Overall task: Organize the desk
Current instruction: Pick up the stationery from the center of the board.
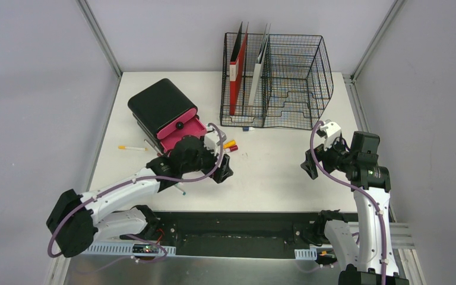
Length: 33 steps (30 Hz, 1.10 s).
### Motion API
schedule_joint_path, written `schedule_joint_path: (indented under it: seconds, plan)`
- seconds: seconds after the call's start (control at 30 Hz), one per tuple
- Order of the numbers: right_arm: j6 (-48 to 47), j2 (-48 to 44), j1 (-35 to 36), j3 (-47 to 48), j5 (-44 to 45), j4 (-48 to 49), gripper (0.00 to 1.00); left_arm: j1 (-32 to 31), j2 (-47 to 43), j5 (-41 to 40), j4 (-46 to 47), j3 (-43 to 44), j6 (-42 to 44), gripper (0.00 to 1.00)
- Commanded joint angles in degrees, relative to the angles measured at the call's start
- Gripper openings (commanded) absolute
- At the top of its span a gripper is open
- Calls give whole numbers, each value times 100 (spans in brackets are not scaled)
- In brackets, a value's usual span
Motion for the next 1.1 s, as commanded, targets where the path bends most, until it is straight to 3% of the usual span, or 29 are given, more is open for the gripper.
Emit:
schedule_joint_path:
  seconds: [0.0,0.2,0.8,1.07]
  plan:
    - [-71,-7,-29,-15,-83,37,99,-35,532,370,245,572,549,91]
    - [-67,21,-38,-21,-80,39,99,11,1507,326,68,1156,973,85]
    - [-93,-12,-72,-20,-116,26,99,596,4089,-435,-1040,3420,1662,52]
    - [-96,-9,-73,-24,-127,14,99,827,4605,-325,-1401,3931,1883,52]
